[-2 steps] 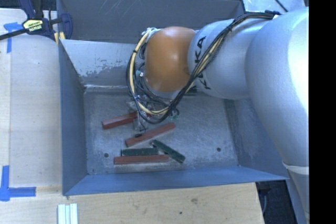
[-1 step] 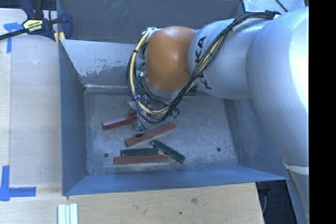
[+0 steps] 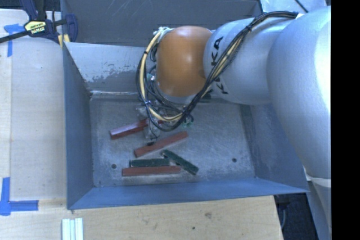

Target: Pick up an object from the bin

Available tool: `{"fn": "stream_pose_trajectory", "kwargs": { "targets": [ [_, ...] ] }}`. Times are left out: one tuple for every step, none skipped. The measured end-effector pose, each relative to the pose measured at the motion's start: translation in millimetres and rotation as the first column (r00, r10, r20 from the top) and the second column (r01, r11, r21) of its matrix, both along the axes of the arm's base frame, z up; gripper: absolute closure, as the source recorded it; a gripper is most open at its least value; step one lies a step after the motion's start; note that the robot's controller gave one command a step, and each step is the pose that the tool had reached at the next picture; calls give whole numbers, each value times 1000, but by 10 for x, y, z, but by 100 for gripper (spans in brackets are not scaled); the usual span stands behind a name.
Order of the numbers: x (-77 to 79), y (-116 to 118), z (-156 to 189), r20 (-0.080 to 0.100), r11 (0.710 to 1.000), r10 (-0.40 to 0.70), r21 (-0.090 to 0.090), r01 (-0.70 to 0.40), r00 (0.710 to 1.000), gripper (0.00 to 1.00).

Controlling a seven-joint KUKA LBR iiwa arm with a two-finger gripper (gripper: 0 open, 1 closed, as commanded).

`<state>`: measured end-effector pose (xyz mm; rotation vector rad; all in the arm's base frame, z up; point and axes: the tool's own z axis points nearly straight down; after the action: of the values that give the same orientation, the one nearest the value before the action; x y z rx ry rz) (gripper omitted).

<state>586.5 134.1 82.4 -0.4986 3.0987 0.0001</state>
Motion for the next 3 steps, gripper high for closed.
{"fn": "stream_pose_trajectory", "kwargs": {
  "targets": [
    [-11, -3, 130, -6, 1000, -1, -1, 1, 1000, 100],
    [-10, -2, 319, -5, 1000, -1, -1, 1, 1000, 100],
    [5, 0, 470, 2, 1000, -2, 0, 2, 1000, 100]
  ]
}}
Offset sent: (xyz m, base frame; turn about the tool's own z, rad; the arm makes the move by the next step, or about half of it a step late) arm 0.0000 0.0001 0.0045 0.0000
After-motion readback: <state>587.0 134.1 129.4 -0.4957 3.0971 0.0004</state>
